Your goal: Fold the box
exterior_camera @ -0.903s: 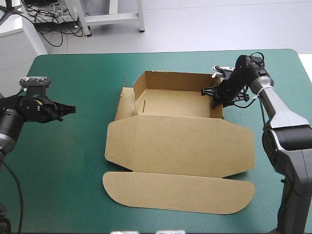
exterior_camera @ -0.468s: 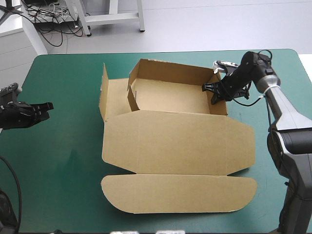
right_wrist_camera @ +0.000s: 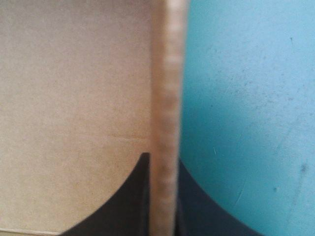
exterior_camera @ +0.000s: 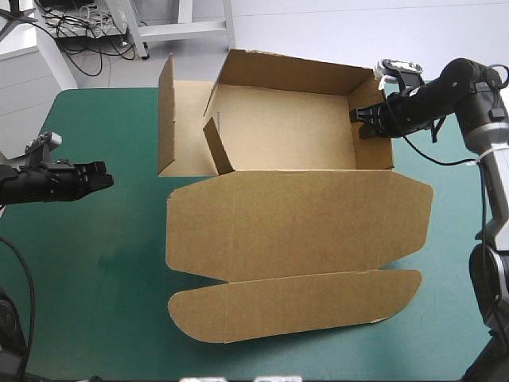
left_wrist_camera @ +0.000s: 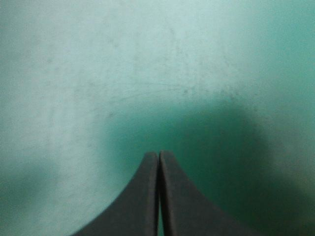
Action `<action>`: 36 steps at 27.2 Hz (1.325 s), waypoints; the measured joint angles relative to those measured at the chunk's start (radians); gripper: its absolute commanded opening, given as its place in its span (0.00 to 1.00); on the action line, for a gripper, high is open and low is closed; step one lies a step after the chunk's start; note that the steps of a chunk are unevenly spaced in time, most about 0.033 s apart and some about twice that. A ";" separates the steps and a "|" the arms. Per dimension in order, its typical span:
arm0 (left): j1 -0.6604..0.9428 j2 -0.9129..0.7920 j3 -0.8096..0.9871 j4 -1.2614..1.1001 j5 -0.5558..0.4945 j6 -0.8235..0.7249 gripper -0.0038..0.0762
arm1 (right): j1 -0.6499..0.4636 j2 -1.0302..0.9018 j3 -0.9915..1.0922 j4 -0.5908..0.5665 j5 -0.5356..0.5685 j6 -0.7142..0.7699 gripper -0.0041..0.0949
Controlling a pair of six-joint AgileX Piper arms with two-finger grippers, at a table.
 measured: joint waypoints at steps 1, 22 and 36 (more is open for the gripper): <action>-0.017 0.000 0.000 -0.026 0.000 0.017 0.04 | 0.000 -0.005 0.000 0.000 0.000 0.000 0.04; -0.086 0.000 0.000 -0.285 0.142 0.115 0.70 | 0.032 -0.007 0.000 -0.007 0.000 0.000 0.04; -0.086 -0.081 0.000 -0.328 0.152 0.107 0.70 | 0.198 0.091 0.000 -0.103 -0.065 0.112 0.04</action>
